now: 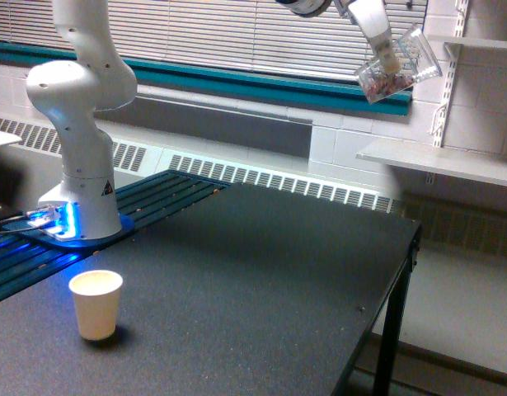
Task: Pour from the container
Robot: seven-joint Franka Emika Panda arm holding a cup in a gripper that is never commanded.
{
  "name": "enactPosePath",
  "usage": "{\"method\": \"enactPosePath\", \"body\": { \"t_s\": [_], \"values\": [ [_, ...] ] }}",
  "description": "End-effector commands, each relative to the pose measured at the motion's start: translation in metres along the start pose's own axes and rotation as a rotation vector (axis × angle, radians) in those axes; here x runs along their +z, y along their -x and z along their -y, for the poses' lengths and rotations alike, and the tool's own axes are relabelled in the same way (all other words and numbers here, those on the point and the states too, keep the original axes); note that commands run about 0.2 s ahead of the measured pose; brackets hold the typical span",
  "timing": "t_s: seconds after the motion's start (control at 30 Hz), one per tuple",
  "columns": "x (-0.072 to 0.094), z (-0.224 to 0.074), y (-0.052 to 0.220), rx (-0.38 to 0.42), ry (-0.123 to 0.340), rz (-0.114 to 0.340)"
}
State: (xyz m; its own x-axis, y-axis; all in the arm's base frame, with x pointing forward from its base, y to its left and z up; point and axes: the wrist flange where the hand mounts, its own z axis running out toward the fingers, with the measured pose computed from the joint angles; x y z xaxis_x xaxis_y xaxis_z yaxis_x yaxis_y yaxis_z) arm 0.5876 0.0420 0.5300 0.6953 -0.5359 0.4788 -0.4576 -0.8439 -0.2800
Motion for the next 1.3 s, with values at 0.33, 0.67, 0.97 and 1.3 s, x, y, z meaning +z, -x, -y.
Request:
{"method": "enactPosePath", "body": {
  "t_s": [0.33, 0.67, 0.97, 1.3],
  "values": [
    [-0.048, -0.016, -0.016, 0.007, -0.016, -0.102],
    [-0.032, -0.092, -0.023, 0.048, 0.078, -0.112],
    [-0.020, -0.171, -0.020, 0.106, 0.171, -0.116],
    [-0.011, -0.248, 0.002, 0.123, 0.261, -0.112]
  ]
}}
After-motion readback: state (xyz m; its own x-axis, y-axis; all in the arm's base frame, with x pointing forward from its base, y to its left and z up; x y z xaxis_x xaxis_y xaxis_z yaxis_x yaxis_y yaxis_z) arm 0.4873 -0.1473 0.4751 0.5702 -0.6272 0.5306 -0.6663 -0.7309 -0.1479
